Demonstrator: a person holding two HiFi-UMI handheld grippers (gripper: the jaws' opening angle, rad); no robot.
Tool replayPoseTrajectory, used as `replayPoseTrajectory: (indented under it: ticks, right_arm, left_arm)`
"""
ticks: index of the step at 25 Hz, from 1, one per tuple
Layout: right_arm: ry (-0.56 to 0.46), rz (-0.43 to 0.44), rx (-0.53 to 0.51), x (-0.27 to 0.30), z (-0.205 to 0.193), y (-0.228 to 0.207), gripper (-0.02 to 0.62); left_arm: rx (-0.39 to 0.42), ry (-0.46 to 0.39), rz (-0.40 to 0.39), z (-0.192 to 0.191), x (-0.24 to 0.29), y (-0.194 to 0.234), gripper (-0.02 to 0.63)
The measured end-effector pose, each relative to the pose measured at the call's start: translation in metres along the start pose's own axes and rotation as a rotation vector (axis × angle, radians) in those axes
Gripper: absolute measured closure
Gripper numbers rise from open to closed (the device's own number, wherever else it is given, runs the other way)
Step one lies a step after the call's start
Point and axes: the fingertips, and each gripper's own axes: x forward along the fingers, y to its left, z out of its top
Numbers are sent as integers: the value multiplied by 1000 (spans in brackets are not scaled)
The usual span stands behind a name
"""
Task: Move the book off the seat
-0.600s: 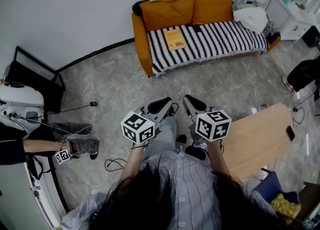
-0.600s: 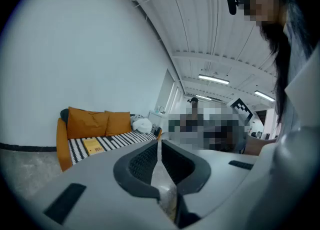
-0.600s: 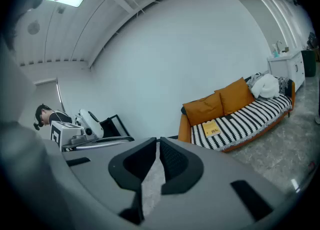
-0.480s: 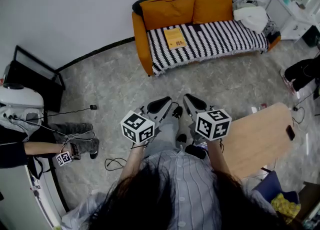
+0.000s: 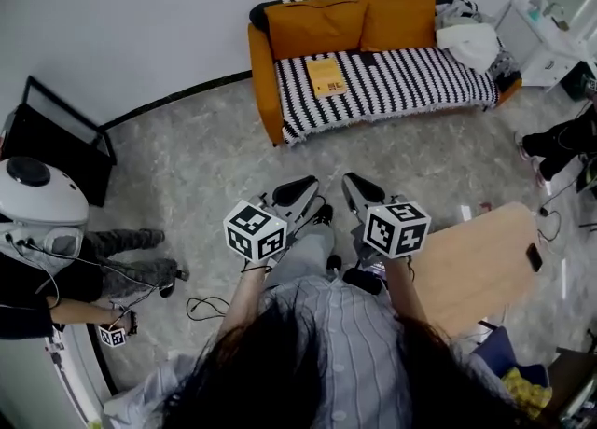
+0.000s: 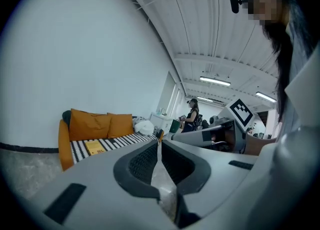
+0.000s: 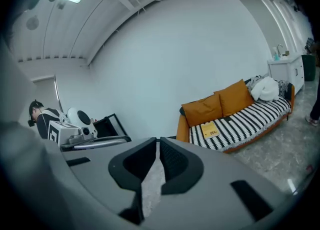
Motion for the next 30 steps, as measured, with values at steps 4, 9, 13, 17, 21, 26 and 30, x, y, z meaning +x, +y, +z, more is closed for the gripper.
replayPoseTrajectory:
  ticks: [4,9,13,17,21,26,30]
  right_arm:
    - [-2,-2,8,8,5,-2,558]
    - [7,-12,-10,29,13,-9,558]
    - [11,-31,6,52,30,-19,558]
    - [8,-61,21,82,45,-30,558]
    - [13,-98,38,115,60,-46,558]
    - [0,-107,62,158,85,-56,558]
    - [5,-132,59,195,99,-59,558]
  left_arm:
    - [-22,-3,19,1,-3,14,591]
    - [-61,8,36,-1,1,40,591]
    - [-68,26,25,12,15,64,591]
    - [-79,47,9,22,32,102,591]
    - [-83,59,-7,34,50,143,591]
    - [-77,75,-40,54,68,189,591]
    - [-77,81,-56,66,74,227,591]
